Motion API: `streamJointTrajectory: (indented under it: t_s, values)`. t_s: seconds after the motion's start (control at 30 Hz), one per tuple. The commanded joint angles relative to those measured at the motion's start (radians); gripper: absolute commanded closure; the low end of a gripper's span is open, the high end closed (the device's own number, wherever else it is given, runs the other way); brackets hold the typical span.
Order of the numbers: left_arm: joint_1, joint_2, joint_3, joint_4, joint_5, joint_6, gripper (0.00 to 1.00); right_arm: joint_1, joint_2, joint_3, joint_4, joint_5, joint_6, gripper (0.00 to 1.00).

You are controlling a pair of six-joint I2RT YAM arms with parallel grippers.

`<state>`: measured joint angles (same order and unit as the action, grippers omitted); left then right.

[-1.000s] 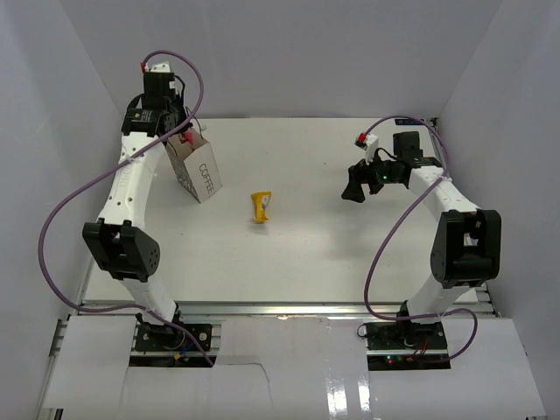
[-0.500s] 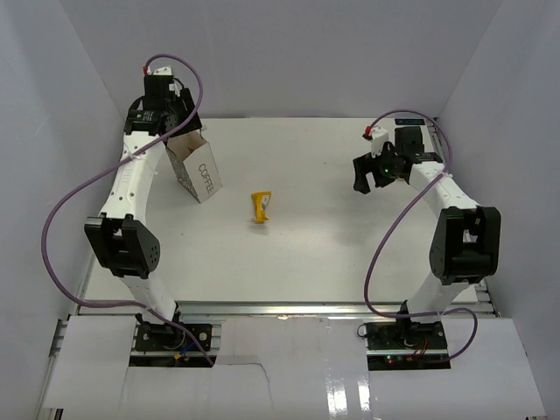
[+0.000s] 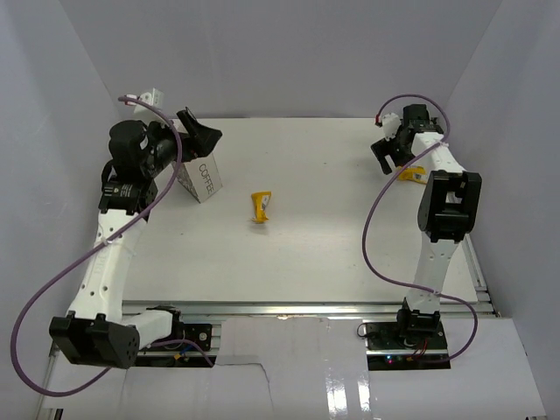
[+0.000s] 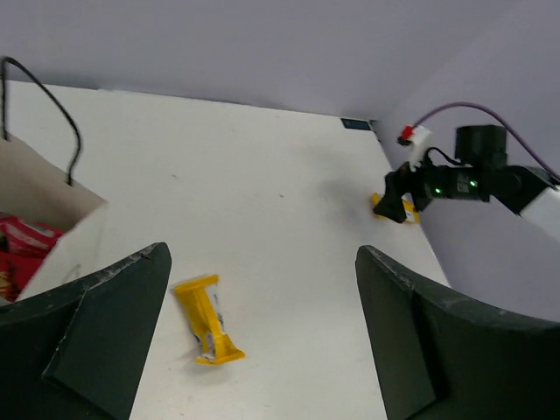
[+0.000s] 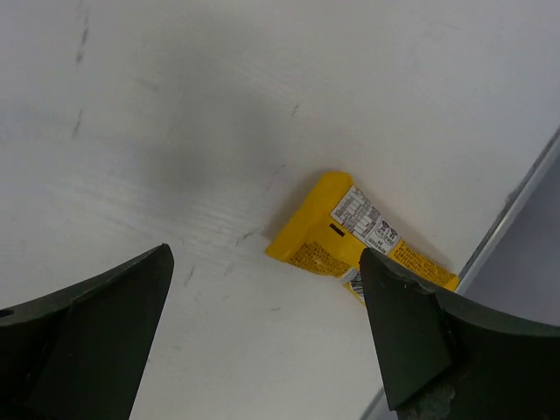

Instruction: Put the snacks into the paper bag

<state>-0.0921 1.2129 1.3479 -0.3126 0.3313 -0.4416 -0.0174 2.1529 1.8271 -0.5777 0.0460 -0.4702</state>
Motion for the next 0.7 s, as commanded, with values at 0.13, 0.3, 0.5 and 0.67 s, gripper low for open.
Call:
streamJointTrajectory:
  t_s: [0.13,0.3,0.5,0.67]
  values:
    - [0.0,-0.163,-0.31,0.171,0.206,-0.143,0.03,-0.082,-0.07,-0.009,-0.221,-0.158,-0.821,0.12]
    - [0.0,-0.21,-0.395,0.227,0.193,-0.198,0.03,-0.131,0.028,0.087,-0.231,-0.089,-0.981,0.12]
    - [-0.009,-0.167,-0.398,0.247,0.224,-0.236,0.02,-0.136,0.231,0.315,-0.272,-0.021,-1.065,0.14]
    - [-0.04,-0.179,-0.443,0.268,0.181,-0.304,0.02,-0.136,0.289,0.335,-0.324,-0.072,-1.076,0.19]
